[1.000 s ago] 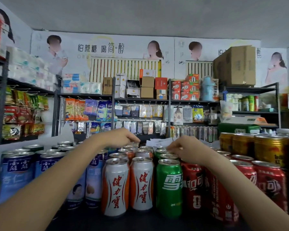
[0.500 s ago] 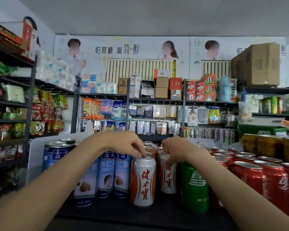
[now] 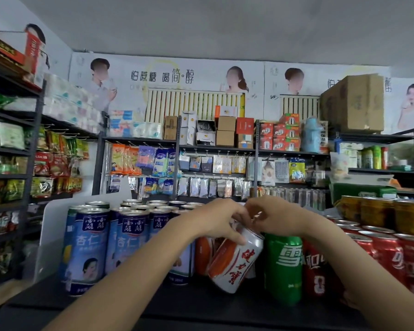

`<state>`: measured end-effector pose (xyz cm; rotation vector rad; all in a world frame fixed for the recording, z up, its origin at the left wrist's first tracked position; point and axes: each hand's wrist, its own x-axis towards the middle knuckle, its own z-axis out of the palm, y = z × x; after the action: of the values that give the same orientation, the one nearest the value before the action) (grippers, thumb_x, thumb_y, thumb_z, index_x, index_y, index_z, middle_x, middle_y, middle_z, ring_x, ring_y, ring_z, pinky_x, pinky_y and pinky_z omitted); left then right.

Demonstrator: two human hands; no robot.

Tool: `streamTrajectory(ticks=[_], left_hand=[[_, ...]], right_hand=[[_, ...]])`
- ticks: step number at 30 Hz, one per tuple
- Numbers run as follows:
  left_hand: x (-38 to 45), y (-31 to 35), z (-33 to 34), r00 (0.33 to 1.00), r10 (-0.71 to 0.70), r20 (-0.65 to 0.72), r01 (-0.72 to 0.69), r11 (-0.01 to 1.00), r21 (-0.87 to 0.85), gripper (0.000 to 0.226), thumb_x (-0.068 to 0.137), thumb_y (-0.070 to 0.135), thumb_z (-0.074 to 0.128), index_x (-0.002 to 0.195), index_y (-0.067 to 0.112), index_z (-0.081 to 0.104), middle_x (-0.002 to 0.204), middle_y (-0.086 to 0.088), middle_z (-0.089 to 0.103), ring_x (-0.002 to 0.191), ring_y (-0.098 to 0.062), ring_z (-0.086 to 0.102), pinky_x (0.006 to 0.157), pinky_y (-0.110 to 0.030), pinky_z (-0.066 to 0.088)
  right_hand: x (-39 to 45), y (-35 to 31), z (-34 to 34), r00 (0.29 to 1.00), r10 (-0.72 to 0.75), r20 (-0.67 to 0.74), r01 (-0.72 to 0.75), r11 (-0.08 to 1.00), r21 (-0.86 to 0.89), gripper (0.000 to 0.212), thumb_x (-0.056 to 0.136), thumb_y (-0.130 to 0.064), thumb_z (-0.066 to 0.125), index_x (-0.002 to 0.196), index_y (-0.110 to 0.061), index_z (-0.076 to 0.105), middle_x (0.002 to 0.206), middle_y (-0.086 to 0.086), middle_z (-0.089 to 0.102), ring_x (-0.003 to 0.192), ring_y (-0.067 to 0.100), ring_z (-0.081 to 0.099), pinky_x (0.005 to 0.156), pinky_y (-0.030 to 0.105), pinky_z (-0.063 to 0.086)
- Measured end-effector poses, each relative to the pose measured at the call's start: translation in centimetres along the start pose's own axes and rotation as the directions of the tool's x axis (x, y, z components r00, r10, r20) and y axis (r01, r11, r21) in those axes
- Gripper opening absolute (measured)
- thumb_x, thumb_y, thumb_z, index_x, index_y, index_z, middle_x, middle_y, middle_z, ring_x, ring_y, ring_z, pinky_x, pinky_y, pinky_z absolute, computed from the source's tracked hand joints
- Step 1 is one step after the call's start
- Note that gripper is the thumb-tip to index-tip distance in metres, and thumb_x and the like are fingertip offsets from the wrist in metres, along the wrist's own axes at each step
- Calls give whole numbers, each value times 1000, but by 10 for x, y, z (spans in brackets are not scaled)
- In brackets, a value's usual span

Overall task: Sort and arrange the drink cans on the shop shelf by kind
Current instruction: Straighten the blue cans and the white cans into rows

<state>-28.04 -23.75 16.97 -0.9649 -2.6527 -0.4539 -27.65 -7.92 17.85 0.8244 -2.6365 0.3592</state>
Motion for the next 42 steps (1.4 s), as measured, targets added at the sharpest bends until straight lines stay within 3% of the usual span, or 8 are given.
streamTrajectory(ticks=[5, 12, 17, 21, 24, 28, 31, 42], left_hand=[[-12, -8, 8, 990, -41, -138, 22, 991, -132, 28, 72, 20, 77, 95, 18, 60, 118, 3, 62, 112, -11, 56, 93, -24, 40], [-46, -37, -6, 970, -99, -223, 107, 994, 24, 23, 82, 27, 66, 103, 24, 57, 131, 5, 52, 137, -20, 26, 108, -34, 22], [-74, -64, -42, 894, -164, -416, 185, 983, 10, 16, 86, 17, 61, 103, 19, 62, 116, 4, 60, 111, -10, 51, 101, -31, 38], [-86, -89, -66, 904, -270, -330, 293, 956, 21, 19, 90, 15, 57, 107, 12, 66, 114, -1, 64, 103, -12, 59, 87, -19, 43], [-89, -100, -77, 915, -293, -277, 324, 944, 70, 22, 92, 14, 54, 109, 13, 67, 117, -1, 63, 105, -12, 58, 88, -19, 43], [-87, -109, -86, 930, -318, -186, 340, 935, 103, 26, 94, 13, 49, 115, 14, 64, 125, 0, 60, 112, -12, 56, 96, -24, 43], [-77, -109, -85, 947, -289, -140, 306, 945, 119, 29, 96, 14, 46, 121, 15, 61, 131, 1, 56, 119, -12, 52, 100, -25, 39], [-16, -123, -82, 908, -393, 147, 320, 875, 362, 47, 89, -5, 38, 125, 18, 59, 134, 0, 53, 116, -19, 52, 97, -30, 43]], right_hand=[[-6, -10, 8, 990, 44, 132, -52, 997, 62, 44, 79, -14, 69, 116, -20, 47, 116, -3, 57, 107, 15, 55, 95, 31, 47], [7, -31, 35, 998, 55, -8, -55, 998, -28, 48, 72, -30, 77, 113, -19, 52, 111, -5, 60, 104, 13, 54, 95, 26, 42], [6, -46, 47, 994, 104, -34, -109, 956, -271, 52, 73, -43, 73, 109, -21, 43, 99, -8, 54, 99, 13, 48, 113, 41, 17], [11, -50, 54, 994, 93, -55, -106, 934, -341, 79, 74, -40, 72, 136, -15, 29, 126, -5, 52, 124, 15, 44, 117, 47, 0], [16, -50, 42, 999, 45, 5, -39, 906, -422, 66, 76, -34, 72, 129, -16, 39, 118, -7, 58, 120, 13, 48, 115, 47, -4], [35, -57, 20, 999, 22, 38, -18, 993, -113, 29, 78, -34, 70, 99, -19, 57, 96, -10, 56, 97, 9, 55, 100, 29, 42], [70, -53, 17, 998, -11, -61, 11, 1000, 6, 16, 83, -25, 68, 95, -16, 61, 88, -9, 60, 84, 7, 58, 73, 13, 46], [174, -25, 45, 956, -22, 293, 67, 987, -145, 36, 88, -25, 62, 122, -16, 58, 134, 2, 51, 123, 23, 46, 106, 38, 35]])
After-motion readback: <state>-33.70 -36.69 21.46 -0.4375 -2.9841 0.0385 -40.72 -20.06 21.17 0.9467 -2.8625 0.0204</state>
